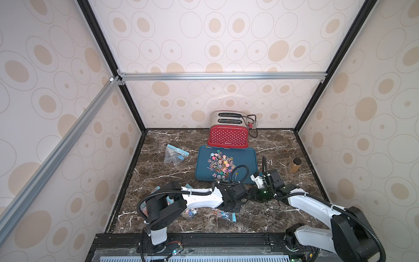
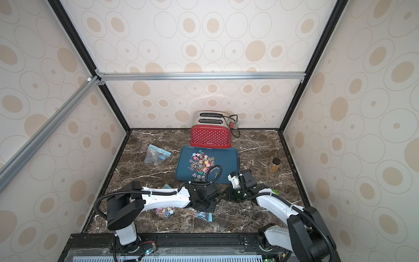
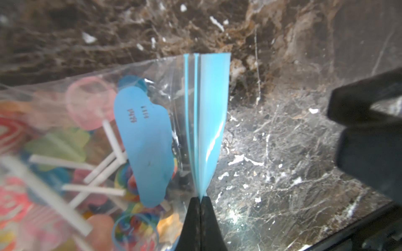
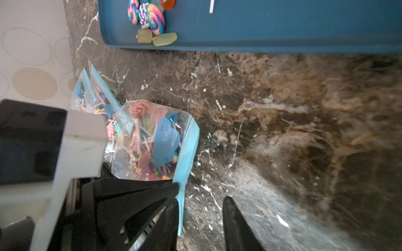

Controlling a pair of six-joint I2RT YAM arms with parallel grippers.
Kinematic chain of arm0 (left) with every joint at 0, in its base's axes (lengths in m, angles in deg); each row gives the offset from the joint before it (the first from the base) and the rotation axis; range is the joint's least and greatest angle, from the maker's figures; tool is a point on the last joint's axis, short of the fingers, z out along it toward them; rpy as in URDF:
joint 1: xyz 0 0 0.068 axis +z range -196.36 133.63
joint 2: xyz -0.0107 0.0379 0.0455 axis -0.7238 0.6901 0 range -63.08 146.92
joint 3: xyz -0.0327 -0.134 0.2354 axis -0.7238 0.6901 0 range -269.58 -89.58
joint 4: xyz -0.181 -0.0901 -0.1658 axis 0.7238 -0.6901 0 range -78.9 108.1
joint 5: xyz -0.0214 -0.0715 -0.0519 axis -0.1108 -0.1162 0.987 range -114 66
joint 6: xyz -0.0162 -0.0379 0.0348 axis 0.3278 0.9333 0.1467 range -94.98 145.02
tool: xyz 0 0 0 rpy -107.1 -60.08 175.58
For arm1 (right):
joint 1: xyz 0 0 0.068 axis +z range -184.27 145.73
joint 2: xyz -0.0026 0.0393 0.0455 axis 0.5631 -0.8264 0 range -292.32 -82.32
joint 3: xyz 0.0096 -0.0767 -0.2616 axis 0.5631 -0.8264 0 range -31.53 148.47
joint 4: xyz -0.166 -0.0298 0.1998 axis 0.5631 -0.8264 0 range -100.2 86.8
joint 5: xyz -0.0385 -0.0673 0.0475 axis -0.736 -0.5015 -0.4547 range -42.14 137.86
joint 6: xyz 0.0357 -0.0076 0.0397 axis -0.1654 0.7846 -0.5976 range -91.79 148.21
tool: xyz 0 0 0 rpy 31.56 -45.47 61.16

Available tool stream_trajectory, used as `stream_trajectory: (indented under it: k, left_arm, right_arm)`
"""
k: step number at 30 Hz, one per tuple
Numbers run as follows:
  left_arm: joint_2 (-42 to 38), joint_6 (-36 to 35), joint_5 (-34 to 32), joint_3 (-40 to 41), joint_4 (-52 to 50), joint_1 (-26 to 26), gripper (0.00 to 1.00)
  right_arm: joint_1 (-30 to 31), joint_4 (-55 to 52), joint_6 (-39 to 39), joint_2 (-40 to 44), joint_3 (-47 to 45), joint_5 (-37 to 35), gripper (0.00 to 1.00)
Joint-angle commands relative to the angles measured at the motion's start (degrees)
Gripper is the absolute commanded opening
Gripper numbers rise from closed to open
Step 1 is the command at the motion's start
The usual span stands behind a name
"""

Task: Pour candies out of the ziploc bag
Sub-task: Open the ziploc bag at the center of the board.

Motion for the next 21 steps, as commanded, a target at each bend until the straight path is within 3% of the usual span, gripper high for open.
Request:
stream_trajectory:
  k: [1, 8, 21]
  left_arm:
    - [-1.69, -0.94, 3.55, 2.64, 9.34, 1.57, 0.00]
    - [-2.49, -0.66, 5.68, 5.96, 15.22, 2.75, 0.00]
    - [-5.34, -0.30, 5.43, 8.90, 16.73, 3.31, 0.00]
  right_arm:
    - [0.33, 2.82, 0.37, -0.69, -1.02, 3.24, 0.36]
    - [0.65, 3.60, 0.91, -2.59, -2.07, 3.13, 0.35]
    - [1.75, 5.91, 0.73, -8.14, -1.07, 0.74, 0.32]
